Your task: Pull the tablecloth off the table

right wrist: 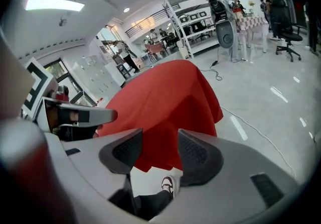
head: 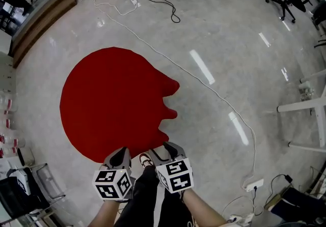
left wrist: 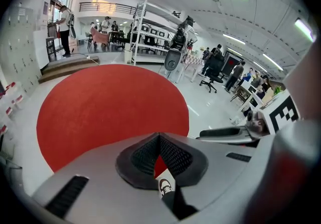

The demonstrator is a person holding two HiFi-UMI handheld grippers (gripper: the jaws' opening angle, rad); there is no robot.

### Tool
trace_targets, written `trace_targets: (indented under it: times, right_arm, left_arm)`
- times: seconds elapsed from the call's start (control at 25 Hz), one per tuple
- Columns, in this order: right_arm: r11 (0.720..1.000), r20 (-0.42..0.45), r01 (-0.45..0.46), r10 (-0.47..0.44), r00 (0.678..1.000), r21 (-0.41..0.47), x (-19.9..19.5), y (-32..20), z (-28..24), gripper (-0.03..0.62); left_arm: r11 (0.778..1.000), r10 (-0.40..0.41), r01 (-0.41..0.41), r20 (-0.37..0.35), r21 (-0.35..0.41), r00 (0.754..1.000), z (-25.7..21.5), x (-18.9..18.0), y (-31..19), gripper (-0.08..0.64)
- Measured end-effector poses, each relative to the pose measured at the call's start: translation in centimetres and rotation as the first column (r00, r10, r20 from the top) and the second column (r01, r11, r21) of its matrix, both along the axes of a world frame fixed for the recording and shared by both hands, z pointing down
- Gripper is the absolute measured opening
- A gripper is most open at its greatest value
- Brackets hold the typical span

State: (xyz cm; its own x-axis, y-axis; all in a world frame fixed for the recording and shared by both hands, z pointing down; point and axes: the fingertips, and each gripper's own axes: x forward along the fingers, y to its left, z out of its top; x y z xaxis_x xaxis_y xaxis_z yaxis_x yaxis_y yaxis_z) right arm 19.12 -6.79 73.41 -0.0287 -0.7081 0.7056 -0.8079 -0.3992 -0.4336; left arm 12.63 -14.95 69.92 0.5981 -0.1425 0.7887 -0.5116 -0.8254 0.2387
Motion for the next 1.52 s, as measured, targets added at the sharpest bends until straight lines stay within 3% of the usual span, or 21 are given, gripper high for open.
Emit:
trace_targets:
  times: [0.32, 0.4, 0.56, 0.88, 1.04, 1.2, 1.36, 1.44, 1.52]
  right_arm:
    - [0.971, 0.005, 0.233, -0.234, 0.972, 0.050, -0.8, -1.4, 2.2, 0.295]
    - [0.950, -0.005, 0.304, -0.304, 0.953, 0.068, -0.7, -1.5, 2.3, 0.295]
    - [0.879, -0.050, 0.473, -0.470, 0.881, 0.067, -2.1, -1.6, 2.0, 0.302]
    - [0.833, -0.082, 0.550, -0.545, 0.834, 0.056, -2.8, -3.5, 3.0, 0.308]
    - [0.794, -0.109, 0.607, -0.606, 0.788, -0.025, -2.8, -2.8, 5.0, 0.308]
    - [0.816, -0.145, 0.577, -0.573, 0.806, -0.020, -2.5, -3.8, 5.1, 0.286]
    - [0.852, -0.155, 0.523, -0.518, 0.841, -0.006, -2.2, -3.9, 4.5, 0.098]
    - [0.865, -0.133, 0.501, -0.497, 0.857, -0.007, -2.0, -3.4, 4.1, 0.039]
    - [0.870, -0.099, 0.492, -0.490, 0.866, -0.005, -1.8, -2.7, 3.4, 0.026]
  left_arm:
    - [0.994, -0.105, 0.105, 0.002, 0.014, 0.994, 0.2, -1.4, 0.0, 0.014]
    - [0.993, -0.121, 0.122, -0.003, 0.012, 0.993, 0.2, -1.6, 0.0, 0.014]
    - [0.989, -0.150, 0.150, -0.013, 0.007, 0.989, 0.2, -2.1, 0.2, 0.014]
    - [0.980, -0.201, 0.201, -0.020, -0.004, 0.979, 0.2, -3.7, 0.1, 0.014]
    - [0.976, -0.216, 0.216, -0.012, -0.006, 0.976, 0.5, -4.2, 0.1, 0.014]
    - [0.976, -0.218, 0.218, -0.015, -0.007, 0.976, 0.6, -4.4, 0.1, 0.014]
    - [0.976, -0.216, 0.216, -0.019, -0.010, 0.976, 0.7, -4.2, 0.1, 0.014]
    - [0.976, -0.219, 0.219, -0.023, -0.014, 0.975, 0.6, -4.0, 0.1, 0.014]
    - [0.974, -0.224, 0.224, -0.029, -0.016, 0.974, 0.4, -3.7, 0.0, 0.014]
